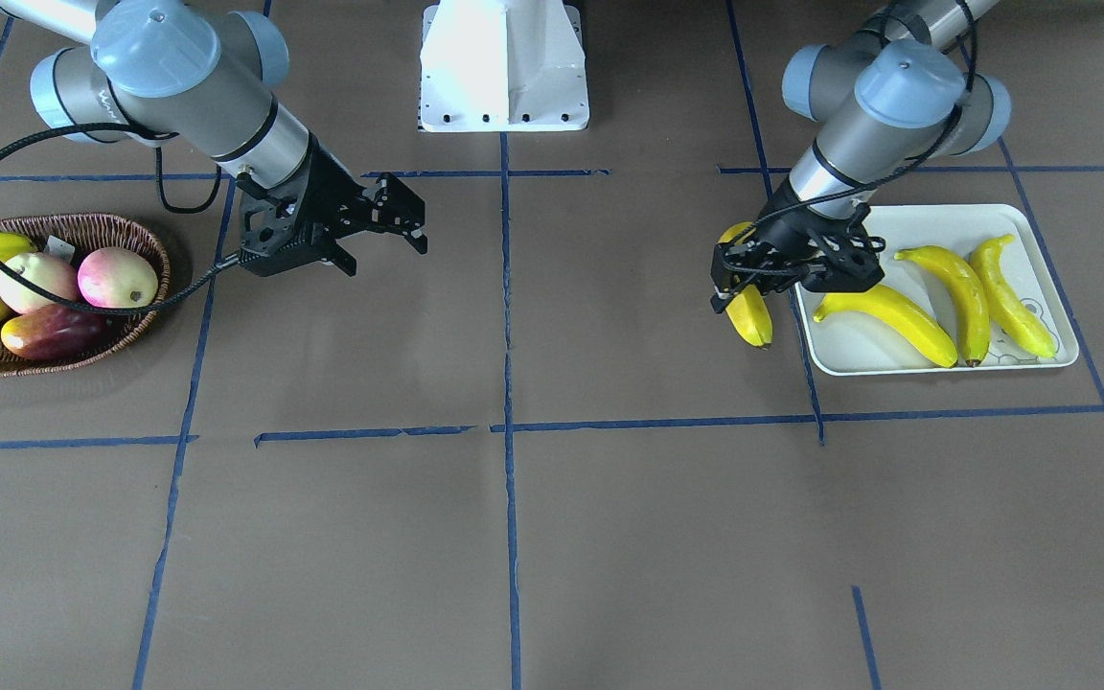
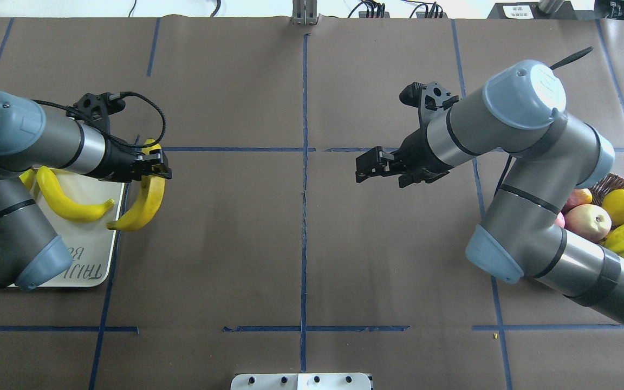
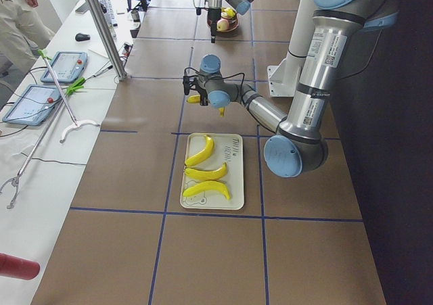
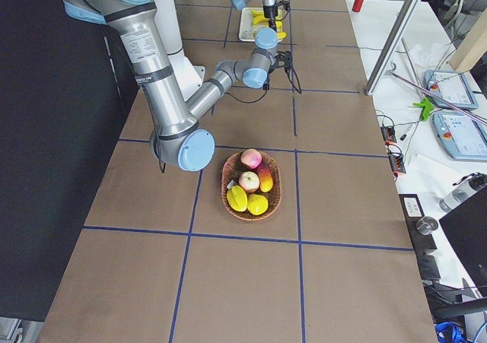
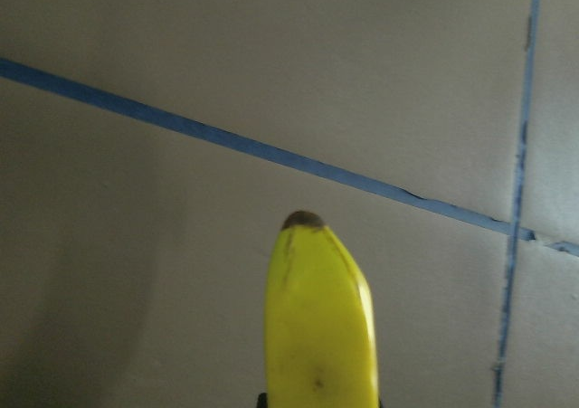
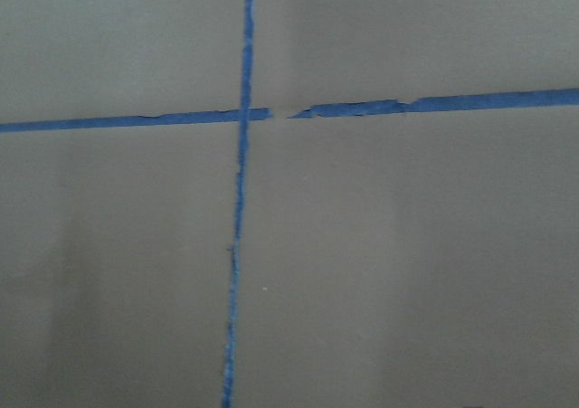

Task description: Transfer all bananas from basket to plate

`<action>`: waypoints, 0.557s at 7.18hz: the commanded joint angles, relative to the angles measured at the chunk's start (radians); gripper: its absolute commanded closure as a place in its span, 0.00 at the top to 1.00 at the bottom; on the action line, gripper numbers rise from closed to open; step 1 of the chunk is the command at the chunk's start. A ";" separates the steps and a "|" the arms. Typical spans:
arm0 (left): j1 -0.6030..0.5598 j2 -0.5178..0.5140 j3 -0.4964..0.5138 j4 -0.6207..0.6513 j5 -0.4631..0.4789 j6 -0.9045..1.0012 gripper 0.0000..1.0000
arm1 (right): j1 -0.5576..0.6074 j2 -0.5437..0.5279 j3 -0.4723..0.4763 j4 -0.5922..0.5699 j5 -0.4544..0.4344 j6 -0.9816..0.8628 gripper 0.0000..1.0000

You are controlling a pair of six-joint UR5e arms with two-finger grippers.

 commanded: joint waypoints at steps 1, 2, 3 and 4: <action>-0.050 0.080 0.026 -0.004 -0.069 0.314 0.00 | 0.023 -0.107 0.050 -0.034 0.001 -0.132 1.00; -0.050 0.134 0.031 -0.014 -0.071 0.446 0.00 | 0.028 -0.127 0.050 -0.034 0.001 -0.151 1.00; -0.052 0.189 0.025 -0.016 -0.071 0.607 0.00 | 0.029 -0.132 0.050 -0.034 -0.001 -0.152 1.00; -0.052 0.224 0.022 -0.016 -0.074 0.665 0.00 | 0.028 -0.132 0.050 -0.034 -0.001 -0.152 1.00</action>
